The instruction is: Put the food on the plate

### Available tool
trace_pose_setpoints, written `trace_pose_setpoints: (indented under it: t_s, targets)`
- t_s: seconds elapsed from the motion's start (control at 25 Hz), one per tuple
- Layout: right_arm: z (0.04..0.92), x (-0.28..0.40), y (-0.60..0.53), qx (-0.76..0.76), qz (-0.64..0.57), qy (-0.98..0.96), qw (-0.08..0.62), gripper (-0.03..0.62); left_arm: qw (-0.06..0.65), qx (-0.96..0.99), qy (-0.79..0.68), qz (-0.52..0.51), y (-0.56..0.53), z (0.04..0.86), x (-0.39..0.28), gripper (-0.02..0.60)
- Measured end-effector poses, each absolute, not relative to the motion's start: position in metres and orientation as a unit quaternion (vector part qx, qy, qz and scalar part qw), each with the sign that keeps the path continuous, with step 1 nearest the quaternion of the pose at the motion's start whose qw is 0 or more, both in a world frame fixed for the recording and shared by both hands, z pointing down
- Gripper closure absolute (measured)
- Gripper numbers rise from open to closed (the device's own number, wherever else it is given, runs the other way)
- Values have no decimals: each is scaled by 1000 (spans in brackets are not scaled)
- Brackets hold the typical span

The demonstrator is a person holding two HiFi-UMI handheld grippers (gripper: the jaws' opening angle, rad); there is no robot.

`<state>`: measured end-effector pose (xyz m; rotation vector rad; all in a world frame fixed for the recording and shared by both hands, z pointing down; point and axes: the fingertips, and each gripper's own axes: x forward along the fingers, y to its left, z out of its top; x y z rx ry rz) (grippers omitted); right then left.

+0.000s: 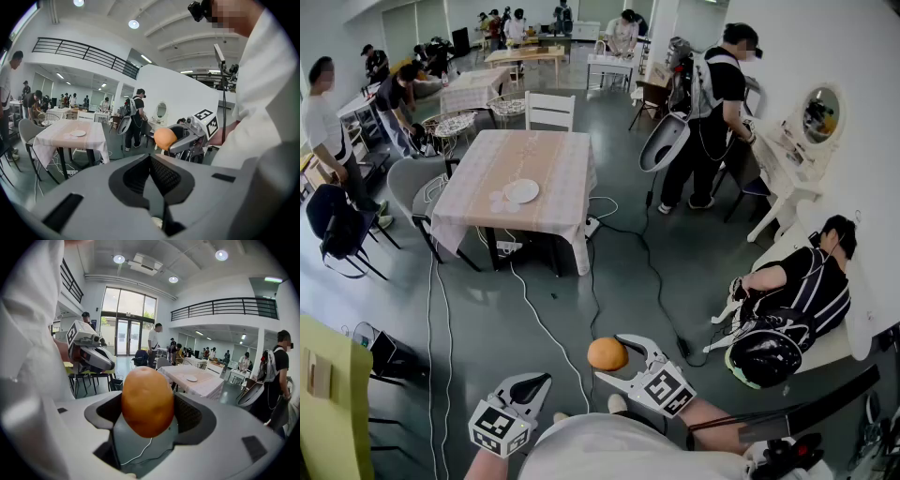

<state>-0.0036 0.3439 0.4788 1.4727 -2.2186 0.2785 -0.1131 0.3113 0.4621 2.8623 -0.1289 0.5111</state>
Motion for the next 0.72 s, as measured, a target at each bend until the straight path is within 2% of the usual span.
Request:
trace_pose_setpoints:
  t_s: [0.72]
  targets:
    - [487,78,356,513,109,-821,224,244,116,974,-75,180,320,459,-35,572]
